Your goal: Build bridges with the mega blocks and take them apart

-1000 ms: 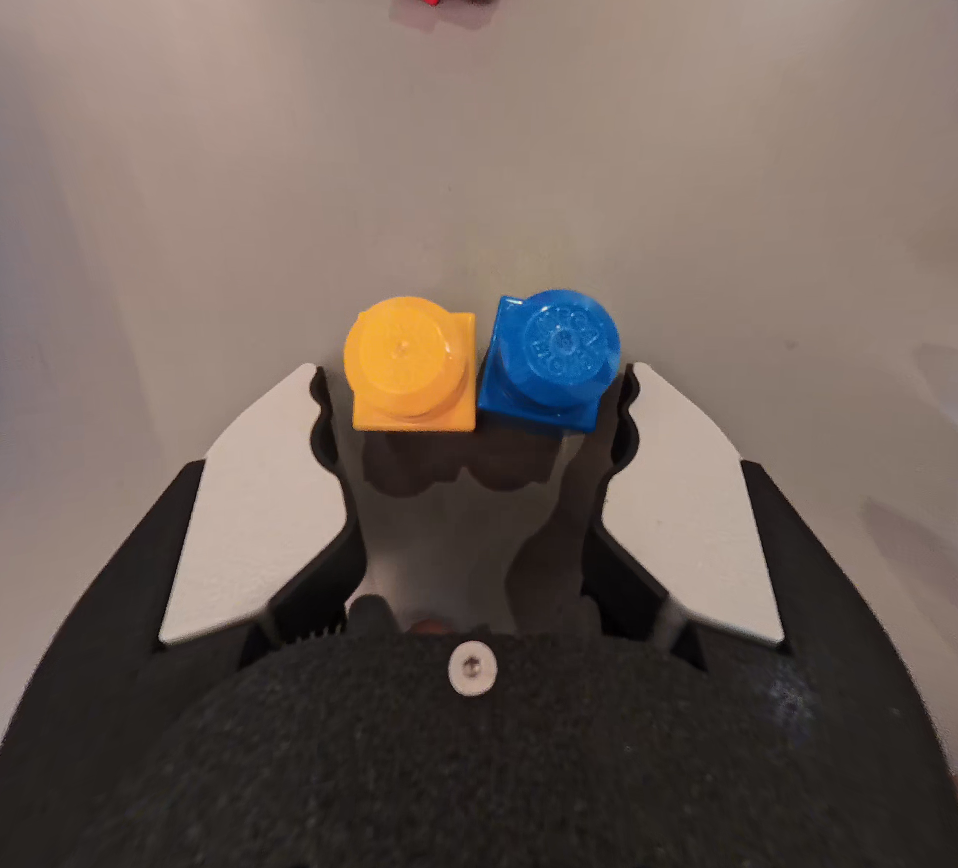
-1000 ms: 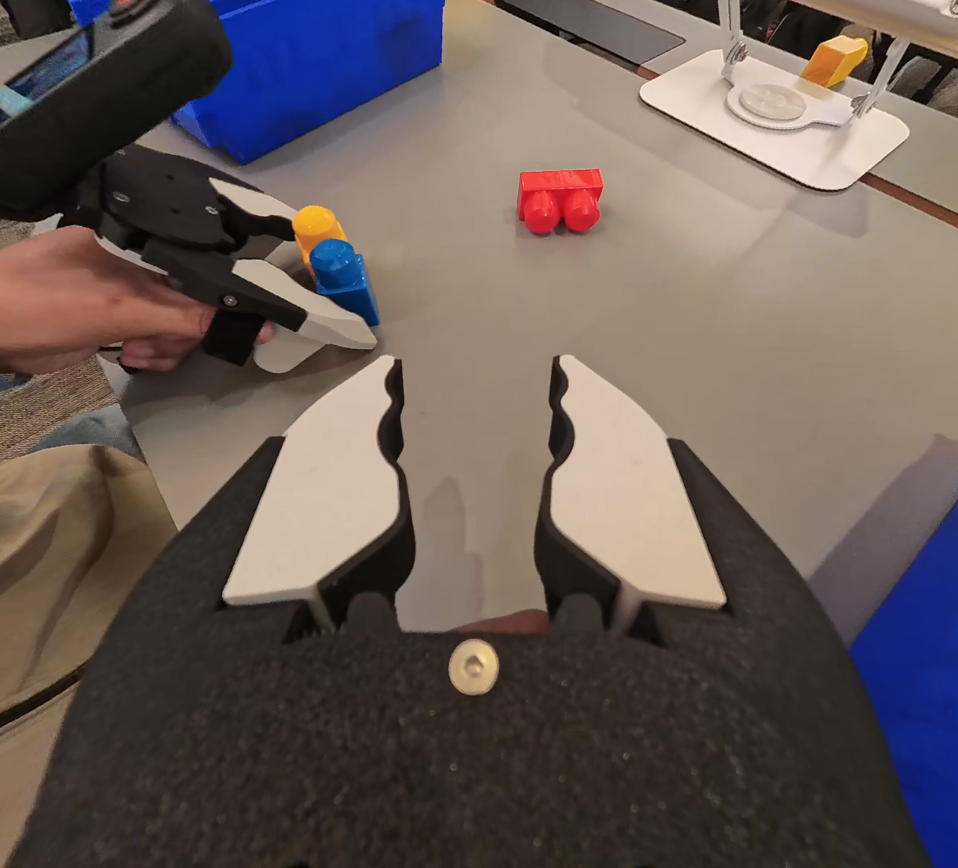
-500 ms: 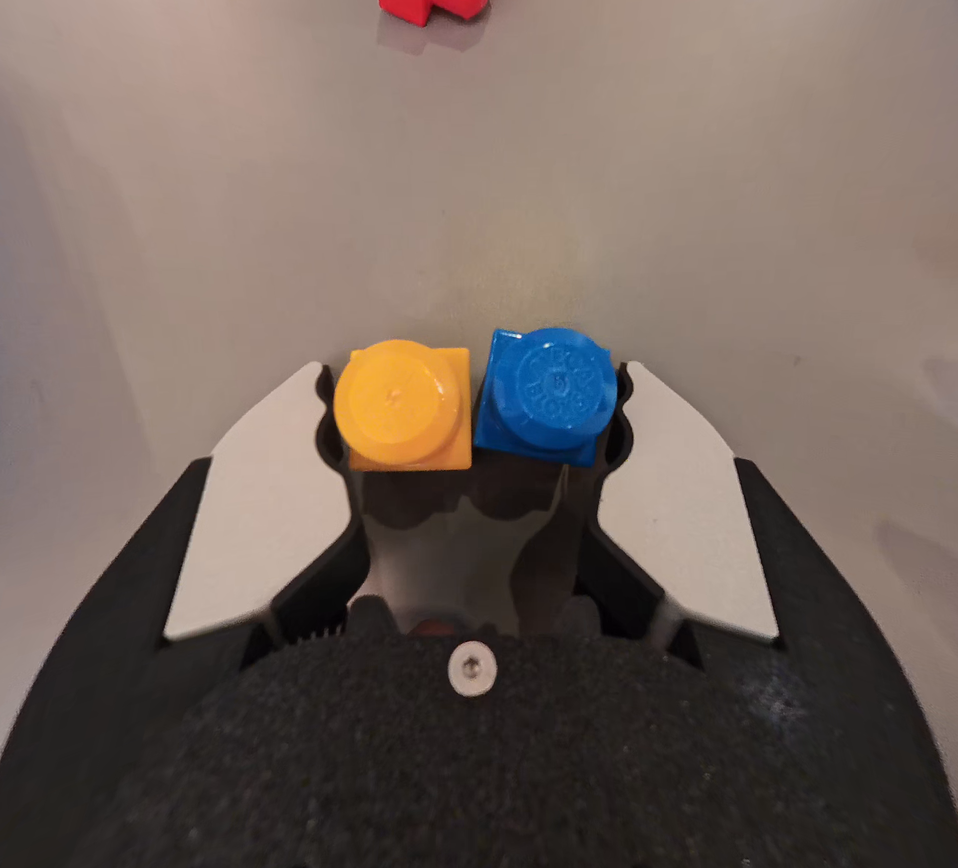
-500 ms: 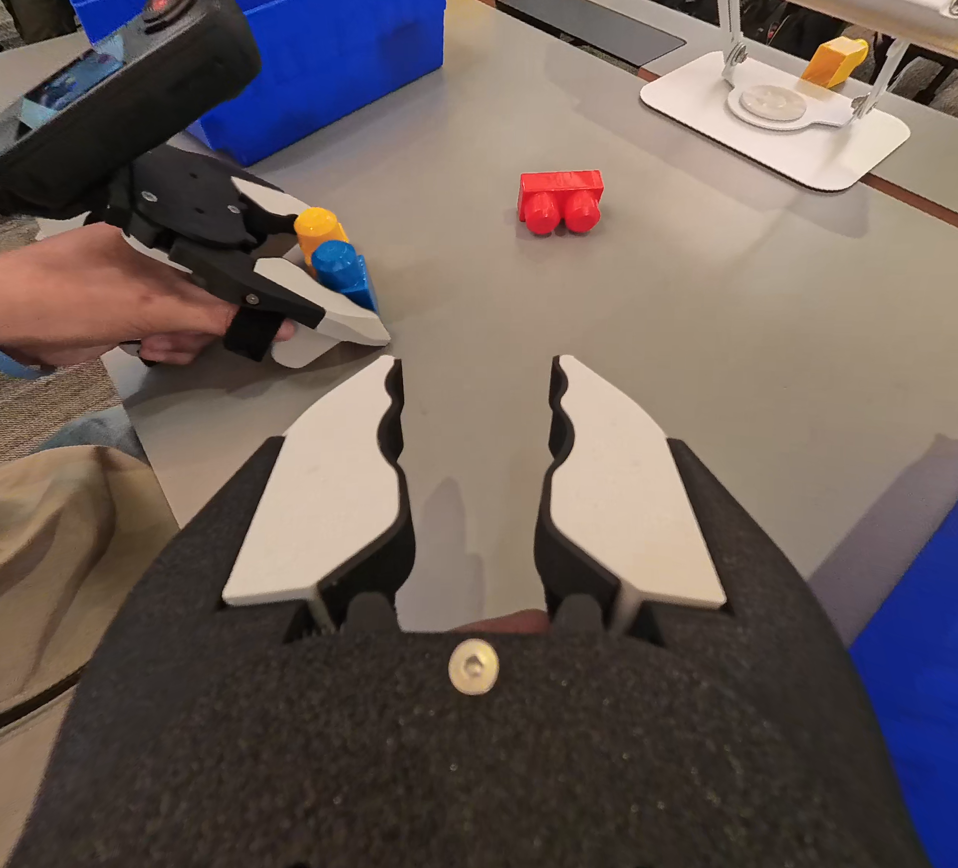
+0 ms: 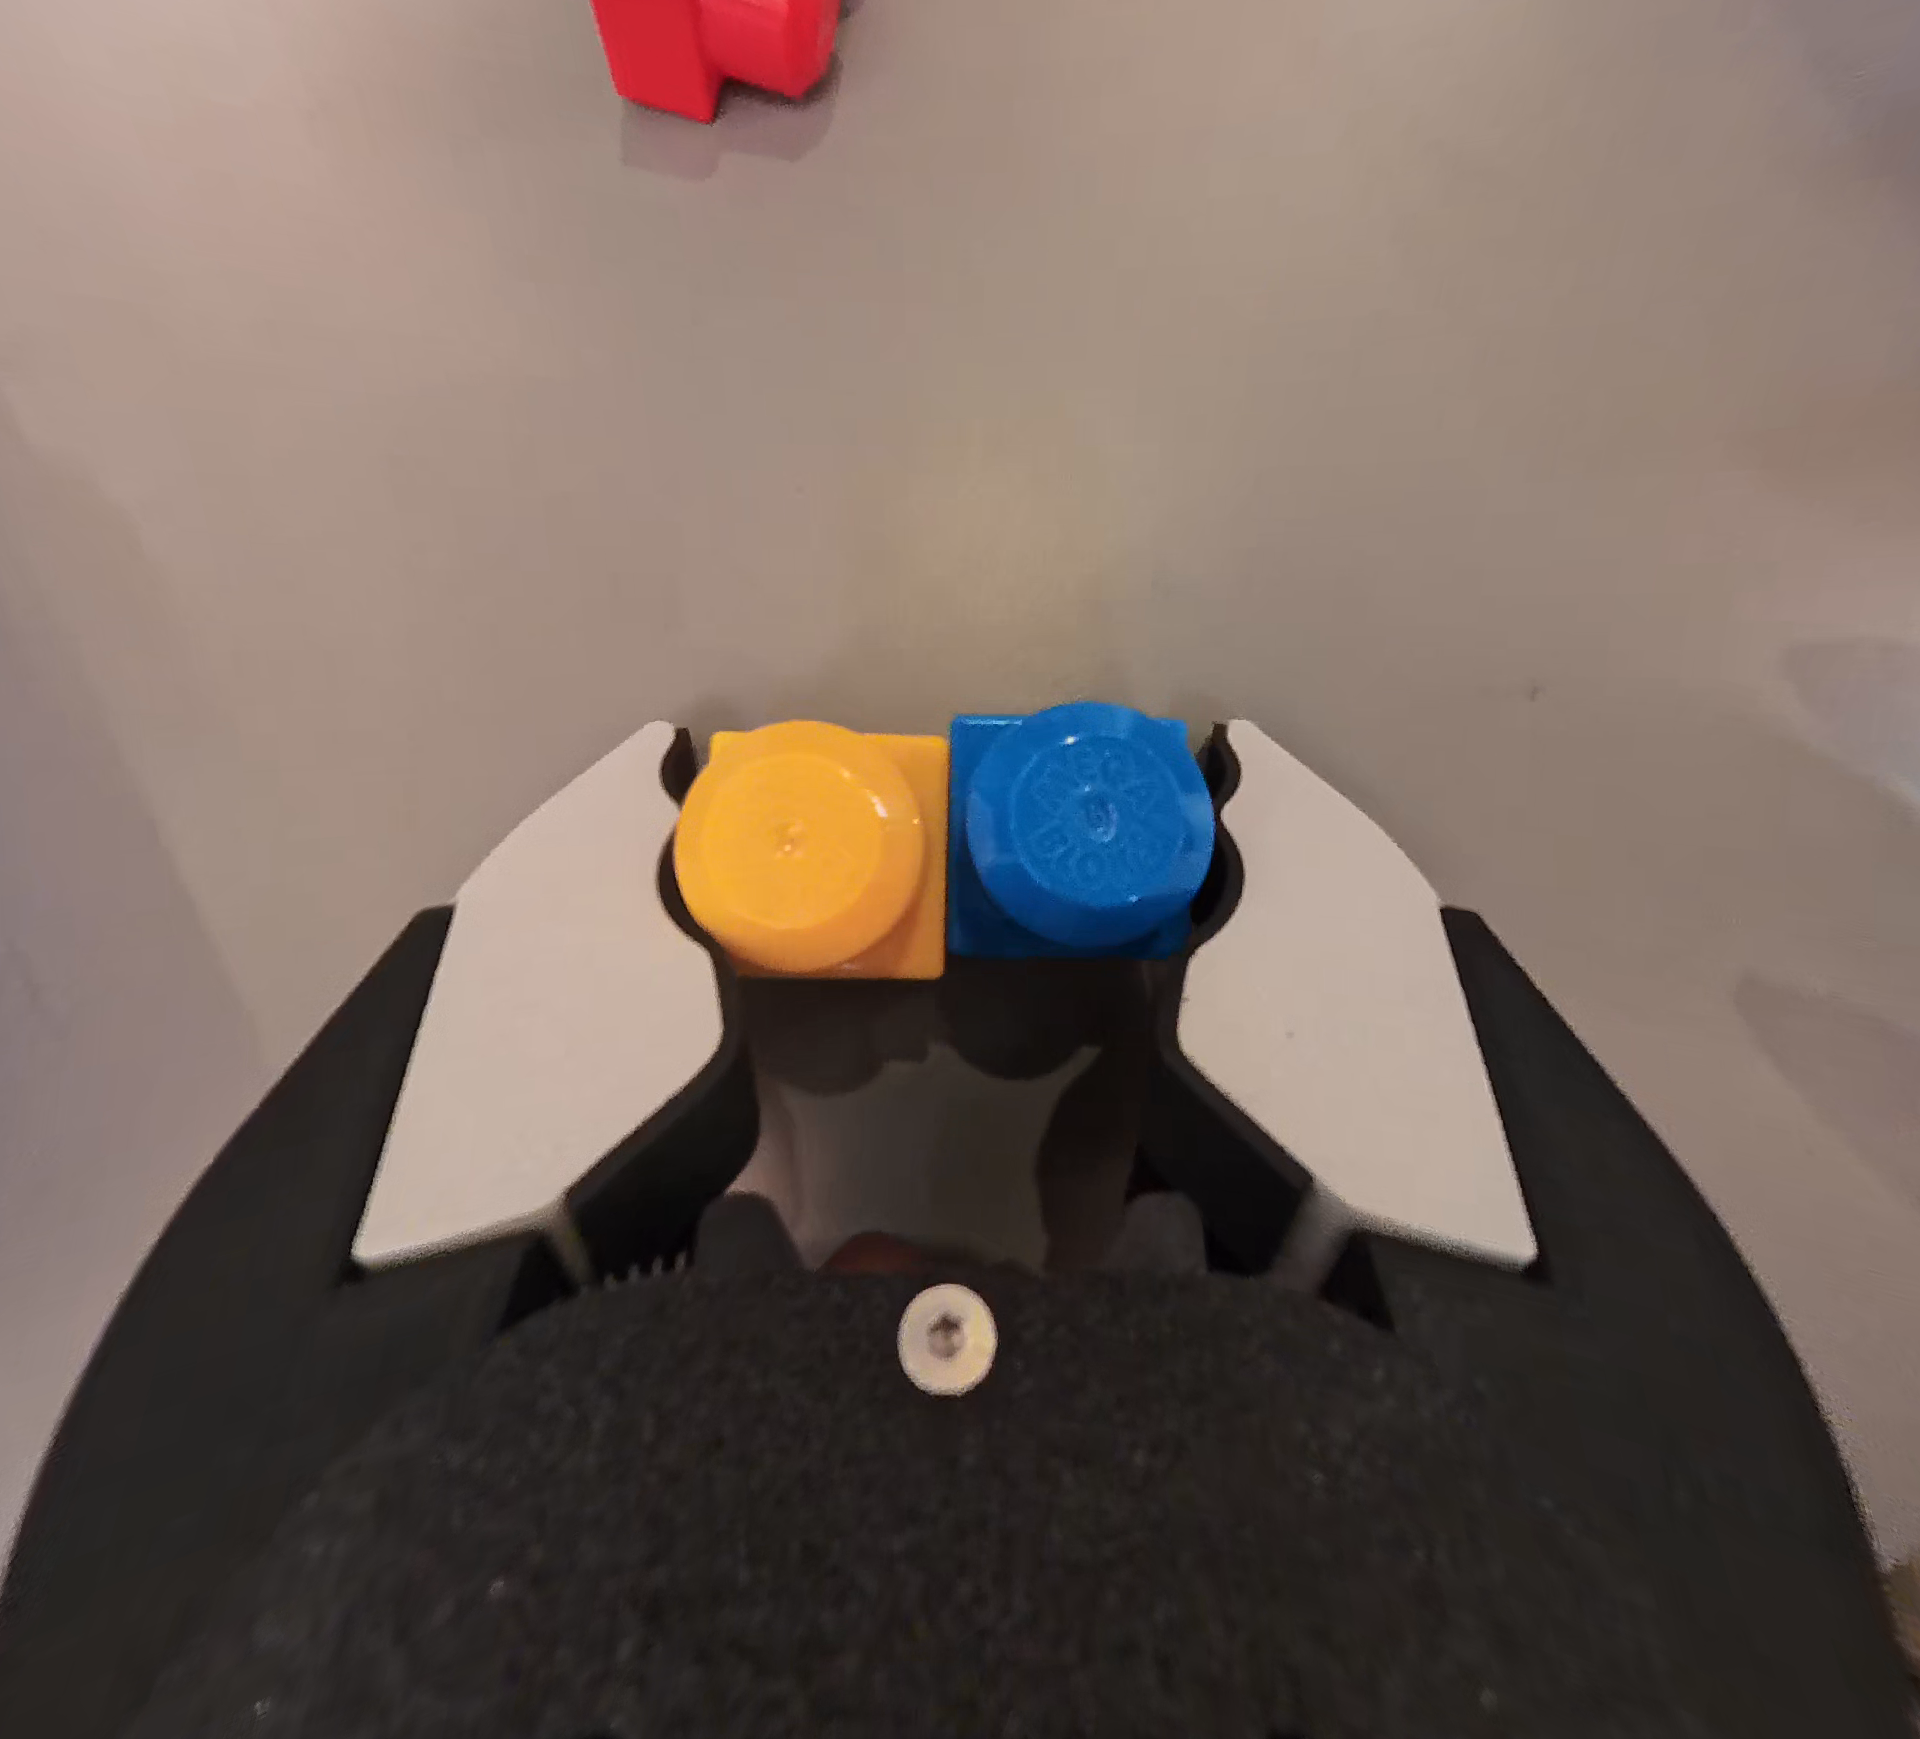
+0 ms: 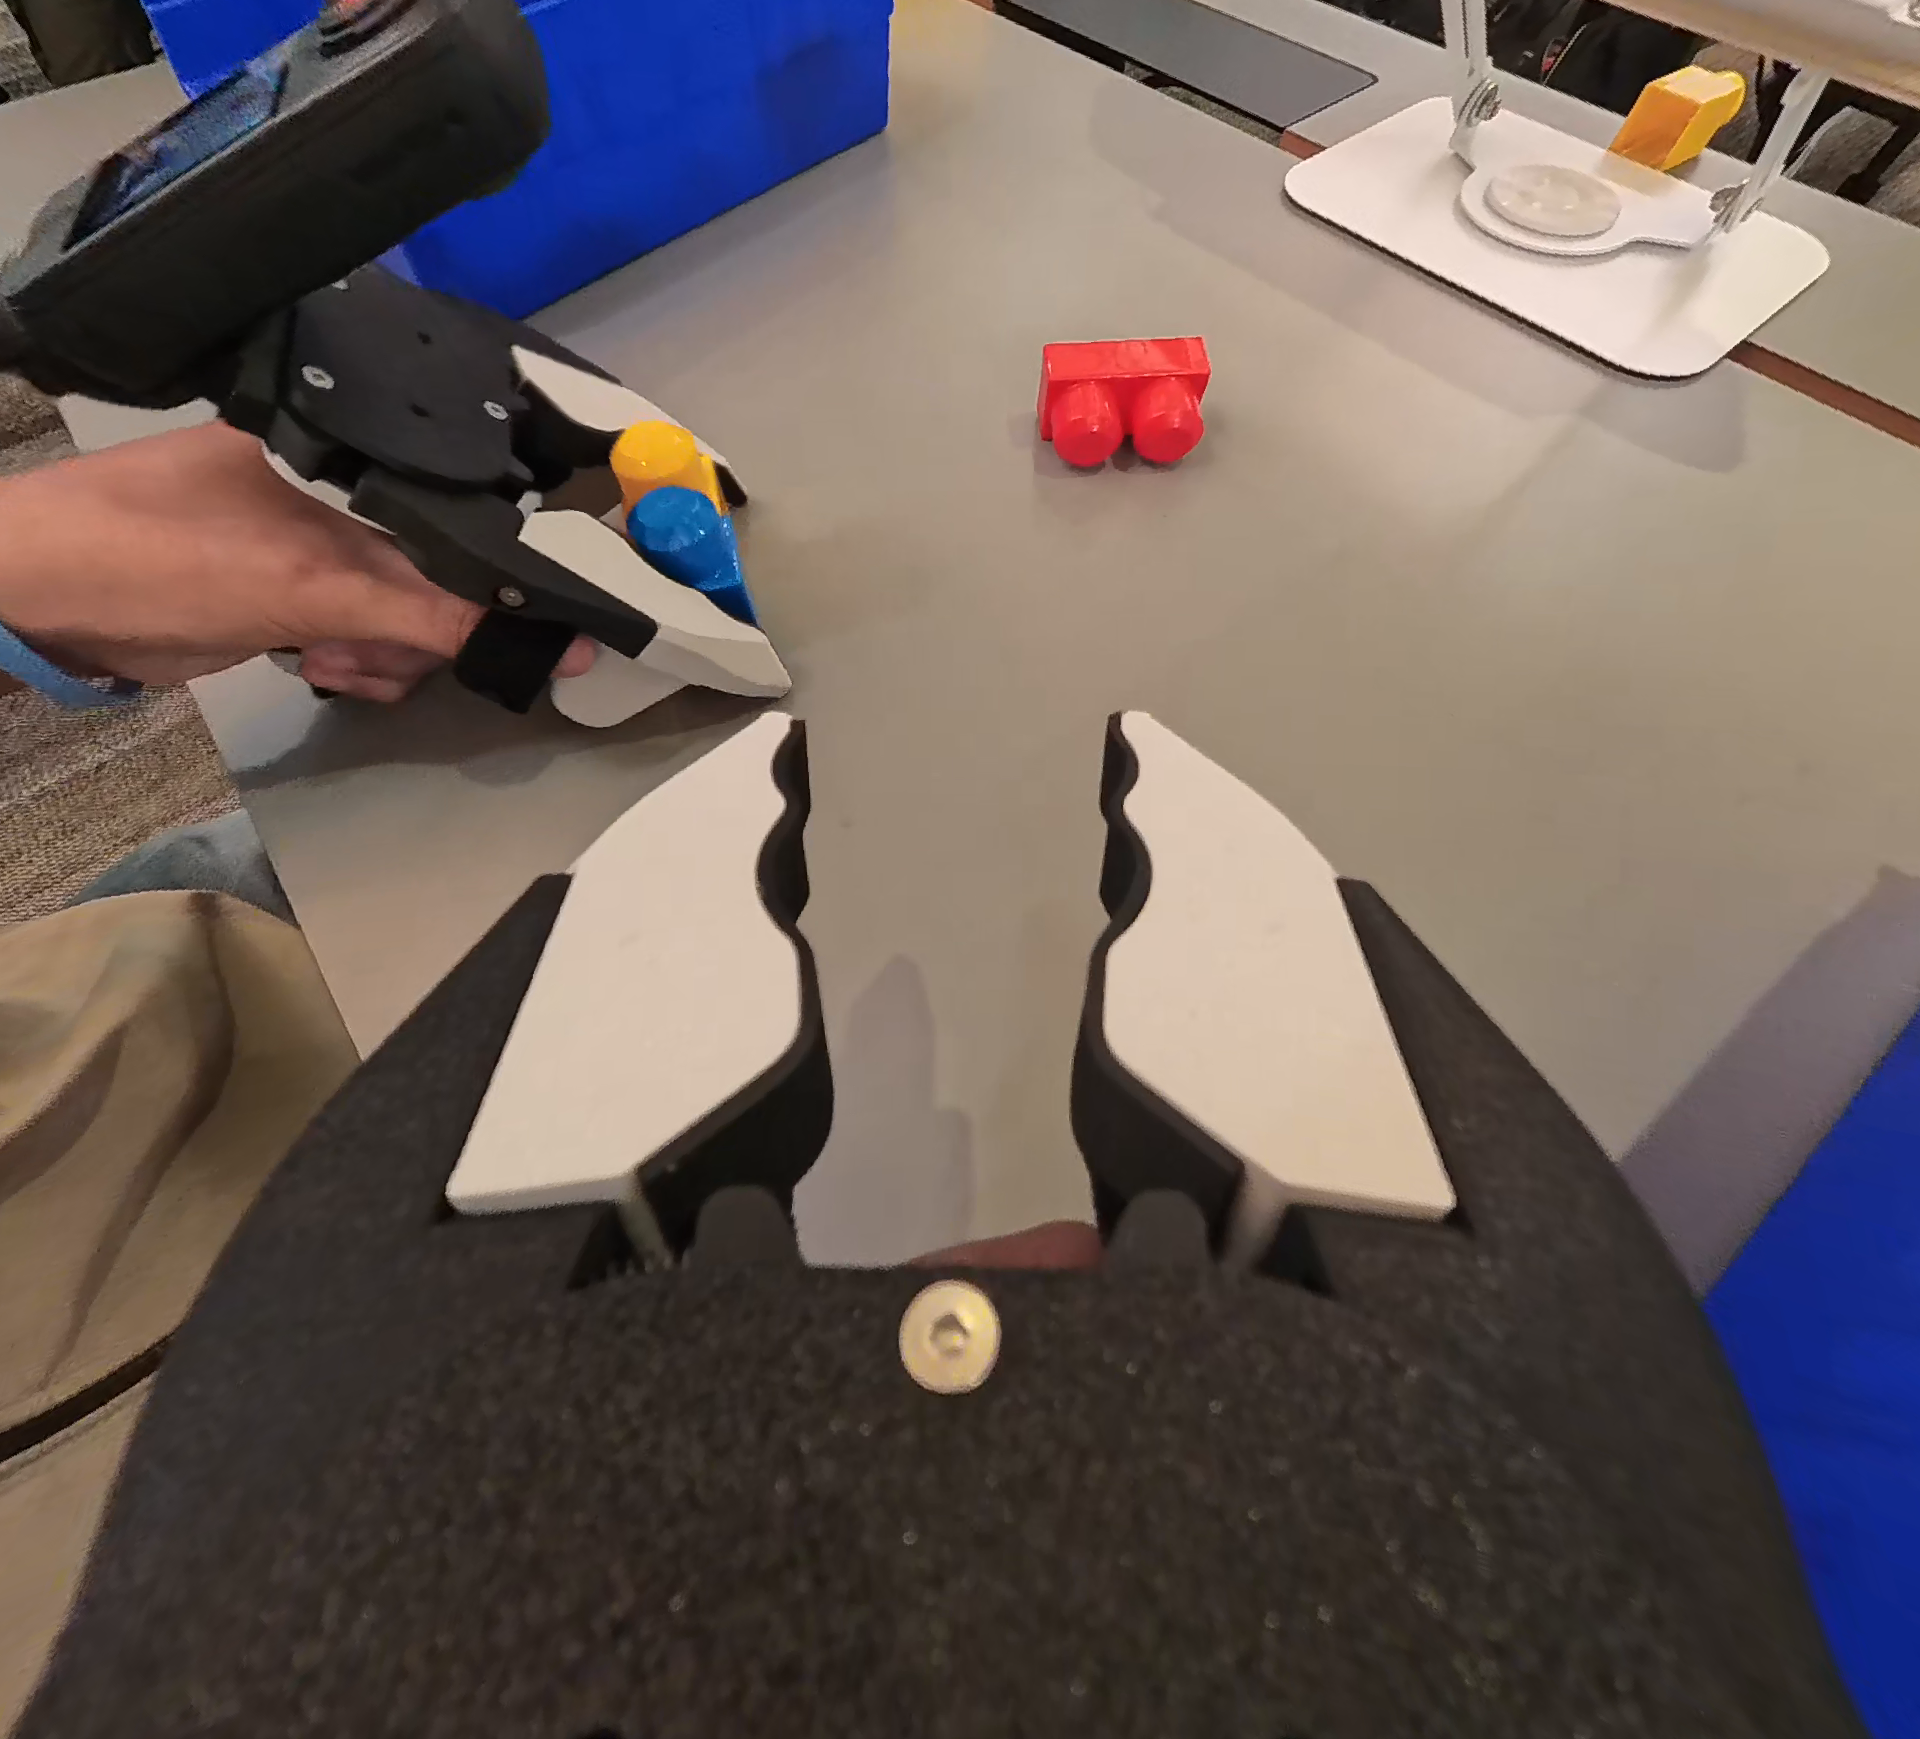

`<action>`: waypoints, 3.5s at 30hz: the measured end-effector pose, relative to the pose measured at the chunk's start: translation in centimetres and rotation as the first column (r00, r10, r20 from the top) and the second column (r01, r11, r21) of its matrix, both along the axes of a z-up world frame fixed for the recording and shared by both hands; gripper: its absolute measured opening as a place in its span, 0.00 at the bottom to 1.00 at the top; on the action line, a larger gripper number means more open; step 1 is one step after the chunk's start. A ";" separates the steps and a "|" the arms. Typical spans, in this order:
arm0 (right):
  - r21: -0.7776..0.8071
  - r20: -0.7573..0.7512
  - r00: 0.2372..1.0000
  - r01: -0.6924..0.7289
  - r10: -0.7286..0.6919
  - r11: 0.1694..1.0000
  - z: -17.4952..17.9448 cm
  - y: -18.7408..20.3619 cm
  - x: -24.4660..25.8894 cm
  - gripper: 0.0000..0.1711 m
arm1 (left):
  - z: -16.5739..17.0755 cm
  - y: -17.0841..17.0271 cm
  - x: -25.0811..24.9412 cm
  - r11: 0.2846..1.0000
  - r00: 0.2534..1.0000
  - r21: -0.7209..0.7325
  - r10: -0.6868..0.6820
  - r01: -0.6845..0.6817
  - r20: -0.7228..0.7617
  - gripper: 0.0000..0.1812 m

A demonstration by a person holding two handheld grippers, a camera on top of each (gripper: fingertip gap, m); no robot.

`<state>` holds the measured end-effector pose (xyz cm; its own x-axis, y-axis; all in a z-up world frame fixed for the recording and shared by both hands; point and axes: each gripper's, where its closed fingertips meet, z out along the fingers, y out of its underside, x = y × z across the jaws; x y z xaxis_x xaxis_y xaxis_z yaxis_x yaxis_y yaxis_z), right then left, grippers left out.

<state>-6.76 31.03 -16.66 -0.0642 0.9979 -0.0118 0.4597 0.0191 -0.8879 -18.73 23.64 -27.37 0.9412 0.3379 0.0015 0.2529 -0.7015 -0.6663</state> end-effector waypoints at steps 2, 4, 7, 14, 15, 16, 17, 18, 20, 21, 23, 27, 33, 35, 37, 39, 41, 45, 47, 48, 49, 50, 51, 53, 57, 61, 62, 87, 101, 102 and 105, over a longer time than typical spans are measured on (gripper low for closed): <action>0.002 -0.001 1.000 0.002 -0.002 1.000 0.1 0.1 0.1 0.31 | 0.0 0.0 0.1 1.000 1.000 -0.002 -0.011 0.011 0.001 0.52; 0.003 -0.002 1.000 0.007 -0.007 1.000 0.1 0.2 0.1 0.31 | 0.0 0.0 0.3 1.000 1.000 0.000 -0.019 0.019 0.004 0.53; 0.001 -0.002 1.000 0.010 -0.010 1.000 0.1 0.3 0.1 0.31 | 0.3 -0.1 0.6 1.000 1.000 0.027 -0.006 0.006 0.004 0.55; 0.001 0.002 1.000 0.004 -0.004 1.000 -0.1 0.2 0.0 0.31 | 0.1 -0.7 0.0 0.999 0.999 0.009 0.046 -0.046 0.009 0.51; 0.001 0.002 1.000 0.005 -0.005 1.000 -0.1 0.2 0.1 0.31 | 0.0 -0.8 0.0 0.999 0.999 0.004 0.051 -0.051 0.003 0.51; -0.001 0.001 1.000 0.005 -0.005 1.000 0.0 0.2 0.1 0.31 | 0.0 -0.8 0.1 0.999 0.999 0.000 0.052 -0.052 -0.002 0.51; -0.003 -0.001 1.000 0.006 -0.006 1.000 0.0 0.3 0.1 0.31 | 0.0 -0.9 0.1 0.998 0.998 0.000 0.059 -0.059 -0.002 0.51; -0.003 -0.001 1.000 0.008 -0.008 1.000 0.0 0.3 0.1 0.31 | 0.0 -0.9 0.1 0.998 0.998 0.000 0.067 -0.067 -0.002 0.51; -0.003 0.001 1.000 0.009 -0.009 1.000 -0.1 0.4 0.1 0.31 | 0.0 -1.0 0.0 0.997 0.997 -0.001 0.076 -0.076 -0.004 0.52; -0.003 0.001 1.000 0.010 -0.010 1.000 -0.1 0.4 0.1 0.31 | 0.0 -1.0 0.0 0.996 0.996 -0.002 0.084 -0.084 -0.002 0.53; -0.006 0.001 1.000 0.008 -0.008 1.000 -0.1 0.4 0.1 0.31 | 0.0 -1.1 -0.2 0.996 0.996 -0.002 0.094 -0.094 -0.001 0.53; -0.003 0.001 1.000 0.006 -0.006 1.000 0.0 0.3 0.1 0.31 | -0.1 -0.8 -0.1 0.995 0.995 -0.004 0.095 -0.095 -0.001 0.54; 0.001 -0.001 1.000 0.013 -0.013 1.000 0.1 0.5 0.2 0.31 | -0.1 -0.5 -0.1 0.996 0.996 -0.005 0.091 -0.091 0.000 0.54; -0.003 -0.002 1.000 0.012 -0.012 1.000 0.1 0.5 0.2 0.31 | -0.1 -0.4 -0.1 0.996 0.996 -0.005 0.093 -0.093 0.000 0.55; 0.001 0.002 1.000 0.010 -0.010 1.000 0.0 0.4 0.2 0.31 | -0.1 -0.2 -0.1 0.996 0.996 -0.005 0.092 -0.092 0.000 0.55; 0.002 0.001 1.000 0.008 -0.008 1.000 0.0 0.3 0.2 0.31 | -0.1 -0.2 -0.1 0.996 0.996 -0.005 0.094 -0.094 0.000 0.55; -0.001 -0.001 1.000 0.007 -0.007 1.000 0.1 0.3 0.1 0.31 | -0.1 -0.2 -0.1 0.995 0.995 -0.003 0.096 -0.096 -0.001 0.54; -0.002 0.000 1.000 0.009 -0.009 1.000 0.0 0.4 0.2 0.31 | 0.0 -0.3 -0.2 0.994 0.994 0.001 0.105 -0.105 -0.002 0.52; -0.002 -0.001 1.000 0.009 -0.009 1.000 0.1 0.4 0.2 0.31 | 0.0 -0.3 -0.2 0.994 0.994 0.002 0.107 -0.107 -0.003 0.52; -0.002 -0.001 1.000 0.009 -0.009 1.000 0.1 0.4 0.2 0.31 | 0.0 -0.4 -0.1 0.994 0.994 0.002 0.108 -0.108 -0.003 0.51; -0.003 -0.001 1.000 0.009 -0.009 1.000 0.1 0.4 0.2 0.31 | 0.0 -0.4 -0.1 0.994 0.994 0.002 0.111 -0.111 -0.003 0.51; -0.003 -0.001 1.000 0.008 -0.008 1.000 0.1 0.4 0.2 0.31 | 0.0 -0.5 -0.1 0.993 0.993 0.001 0.114 -0.114 -0.003 0.51; -0.002 0.000 1.000 0.008 -0.008 1.000 0.0 0.4 0.2 0.31 | 0.0 -0.6 -0.1 0.993 0.993 0.001 0.122 -0.122 -0.002 0.52; -0.001 0.001 1.000 0.009 -0.009 1.000 0.0 0.5 0.2 0.31 | 0.0 -0.8 -0.1 0.991 0.991 0.000 0.137 -0.137 -0.003 0.52; -0.003 -0.001 1.000 0.012 -0.012 1.000 0.1 0.6 0.2 0.31 | 0.0 -0.5 -0.2 0.991 0.991 0.000 0.130 -0.130 -0.002 0.52; 0.000 -0.003 1.000 0.012 -0.012 1.000 0.2 0.5 0.3 0.31 | 0.0 -0.3 -0.2 0.992 0.992 0.002 0.125 -0.125 -0.003 0.51; 0.000 -0.003 1.000 0.011 -0.011 1.000 0.2 0.5 0.3 0.31 | 0.0 -0.3 -0.2 0.992 0.992 0.004 0.127 -0.127 -0.004 0.50; 0.008 0.014 1.000 0.026 -0.026 1.000 -0.5 0.8 0.1 0.31 | 1.8 0.5 0.8 0.992 0.985 0.016 -0.122 0.125 -0.120 0.49; 0.081 0.024 0.998 0.053 -0.055 0.995 -0.5 0.0 -2.4 0.32 | 7.8 -1.2 1.7 0.841 0.833 0.133 -0.475 0.524 -0.283 0.49; 0.069 0.017 0.998 0.054 -0.055 0.996 -0.5 -0.1 -2.9 0.33 | 7.6 -1.4 1.5 0.839 0.834 0.135 -0.480 0.527 -0.274 0.49; 0.028 0.011 0.999 0.035 -0.035 0.999 -0.5 0.0 -5.4 0.36 | 6.9 -1.9 0.3 0.850 0.846 0.116 -0.479 0.513 -0.235 0.49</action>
